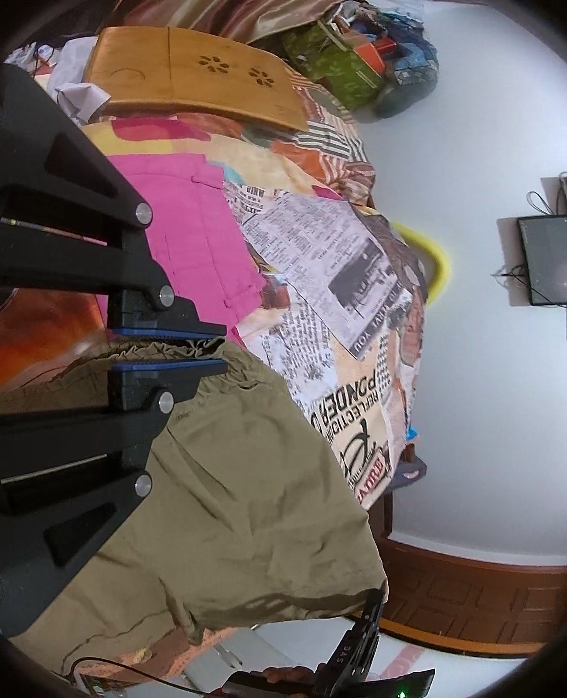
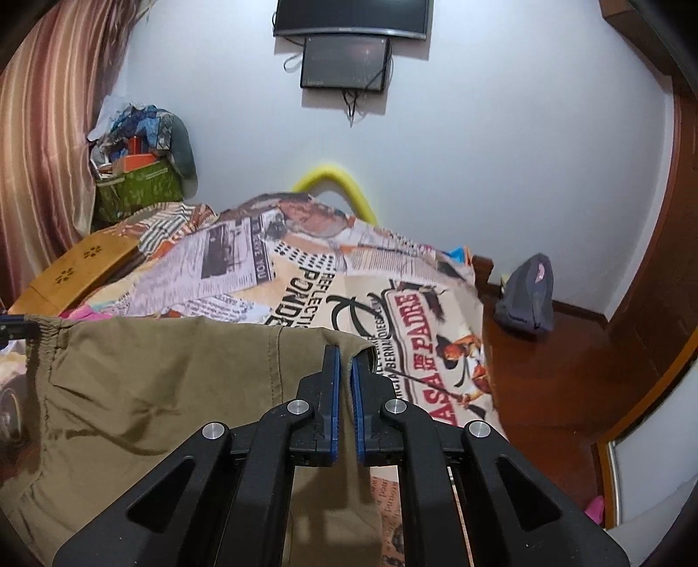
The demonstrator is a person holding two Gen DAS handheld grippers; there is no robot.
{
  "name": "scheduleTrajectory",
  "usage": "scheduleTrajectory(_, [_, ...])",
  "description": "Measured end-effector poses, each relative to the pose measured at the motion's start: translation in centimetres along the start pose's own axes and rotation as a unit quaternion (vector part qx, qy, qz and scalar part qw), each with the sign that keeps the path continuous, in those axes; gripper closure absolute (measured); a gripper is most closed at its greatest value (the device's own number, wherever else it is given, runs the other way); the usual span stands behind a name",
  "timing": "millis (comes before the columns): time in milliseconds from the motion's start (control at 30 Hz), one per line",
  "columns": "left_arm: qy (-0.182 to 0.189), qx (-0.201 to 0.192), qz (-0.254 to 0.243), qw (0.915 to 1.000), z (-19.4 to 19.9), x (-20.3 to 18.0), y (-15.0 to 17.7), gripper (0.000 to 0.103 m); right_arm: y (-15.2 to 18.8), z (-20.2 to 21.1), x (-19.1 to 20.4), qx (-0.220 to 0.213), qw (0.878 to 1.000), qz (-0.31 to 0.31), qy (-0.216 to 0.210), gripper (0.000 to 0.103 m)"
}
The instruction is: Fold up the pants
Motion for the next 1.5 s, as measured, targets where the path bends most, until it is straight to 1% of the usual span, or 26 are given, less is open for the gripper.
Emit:
scheduleTrajectory(167, [0.009, -0.014, -0.005, 0.9998, 2.5, -1.2, 0.1, 0.096, 0.5, 3.6, -0.2, -0.008, 1.000, -0.015, -0.011, 0.099])
scheduleTrajectory(467, [0.028, -0.041, -0.014, 0.9986, 9.4, -3.0, 1.3, 0.096, 1.6, 11.4, 0.6, -0.025, 0.998, -0.039, -0.029, 0.100])
scheduleTrajectory(667, [0.041, -0.048, -0.014, 0.9979, 13.1, -4.0, 3.3, 0.096, 3.5, 15.4, 0.8, -0.020, 0.997, -0.061, -0.033, 0.100])
scheduleTrajectory(900, [0.047, -0.049, -0.019, 0.9975, 16.6, -5.3, 6.7, 0.096, 6.5, 18.8, 1.4, -0.016, 0.995, -0.089, -0.038, 0.100])
scheduleTrajectory(1067, [0.051, -0.046, -0.018, 0.9975, 17.6, -5.5, 9.1, 0.096, 8.8, 21.3, 2.4, -0.012, 0.995, -0.096, -0.038, 0.100])
scheduleTrajectory(1233, [0.046, -0.039, -0.026, 0.9978, 18.1, -5.7, 12.4, 0.096, 11.7, 22.3, 3.2, 0.006, 0.993, -0.109, -0.043, 0.100])
scheduleTrajectory(1400, [0.045, -0.018, -0.024, 0.9986, 17.4, -5.4, 16.4, 0.096, 15.4, 22.4, 3.6, 0.036, 0.989, -0.133, -0.048, 0.100])
scheduleTrajectory(1500, [0.041, 0.000, -0.008, 0.9991, 16.6, -4.9, 18.2, 0.096, 17.7, 22.3, 3.8, 0.053, 0.985, -0.154, -0.054, 0.100])
Point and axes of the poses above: each gripper's, at about its wrist camera, not at the fingertips, and z roughly against the way its jaws point, x to its left, y to its underside, the point moved 4 cm from there along -z, roughly the way its jaws point
